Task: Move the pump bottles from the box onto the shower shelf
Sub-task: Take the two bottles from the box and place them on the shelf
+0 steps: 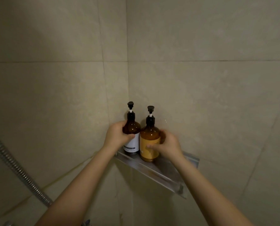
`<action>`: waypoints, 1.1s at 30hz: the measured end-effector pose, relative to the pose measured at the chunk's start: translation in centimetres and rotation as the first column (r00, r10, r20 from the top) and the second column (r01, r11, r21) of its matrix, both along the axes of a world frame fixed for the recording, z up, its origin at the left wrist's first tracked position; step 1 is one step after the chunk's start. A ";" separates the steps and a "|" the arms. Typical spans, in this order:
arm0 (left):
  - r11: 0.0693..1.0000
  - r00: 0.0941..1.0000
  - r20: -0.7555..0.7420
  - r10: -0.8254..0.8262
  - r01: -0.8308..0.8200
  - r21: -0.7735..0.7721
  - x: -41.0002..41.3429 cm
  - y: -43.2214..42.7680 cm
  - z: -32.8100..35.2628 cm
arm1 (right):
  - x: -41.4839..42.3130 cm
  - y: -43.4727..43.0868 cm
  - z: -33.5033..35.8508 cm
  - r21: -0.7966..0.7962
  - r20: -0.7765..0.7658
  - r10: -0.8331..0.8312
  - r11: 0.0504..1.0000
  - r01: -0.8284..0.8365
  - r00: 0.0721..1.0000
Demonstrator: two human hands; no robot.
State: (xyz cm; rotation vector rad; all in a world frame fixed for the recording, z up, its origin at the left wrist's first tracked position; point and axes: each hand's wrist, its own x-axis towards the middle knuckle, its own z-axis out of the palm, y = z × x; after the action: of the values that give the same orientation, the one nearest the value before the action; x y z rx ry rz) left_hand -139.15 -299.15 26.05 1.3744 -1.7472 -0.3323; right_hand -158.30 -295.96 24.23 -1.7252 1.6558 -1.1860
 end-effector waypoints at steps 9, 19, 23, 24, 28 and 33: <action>0.997 0.999 -0.036 0.021 -0.018 0.071 -0.2 0.2 0.1 | 0.0 -0.1 -0.3 -0.002 0.007 -0.003 1.000 0.003 1.000; 0.946 0.960 0.159 0.233 -0.261 0.190 -1.0 4.3 1.9 | -2.7 3.2 3.5 -0.045 -0.291 0.005 0.999 -0.019 0.957; 0.929 0.846 0.425 0.322 -0.369 0.031 -1.4 8.6 5.8 | -4.1 5.5 8.3 -0.356 -0.438 -0.113 0.933 -0.057 0.892; 0.919 0.811 0.467 0.352 -0.394 -0.009 -1.6 9.8 7.1 | -4.1 5.9 9.5 -0.427 -0.462 -0.104 0.897 -0.118 0.881; 0.877 0.716 0.523 0.463 -0.456 -0.151 -2.5 15.6 10.8 | -3.0 7.9 12.2 -0.478 -0.576 0.034 0.797 -0.370 0.817; 0.788 0.583 0.569 0.580 -0.579 -0.210 -1.9 23.6 11.8 | -0.1 10.8 11.5 -0.445 -0.597 0.147 0.757 -0.478 0.789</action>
State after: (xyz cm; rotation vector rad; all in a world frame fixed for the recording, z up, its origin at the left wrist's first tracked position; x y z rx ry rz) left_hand -141.07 -275.59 37.82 2.1225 -1.6252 0.5562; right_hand -158.42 -285.16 35.74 -2.8209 1.1996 -1.1708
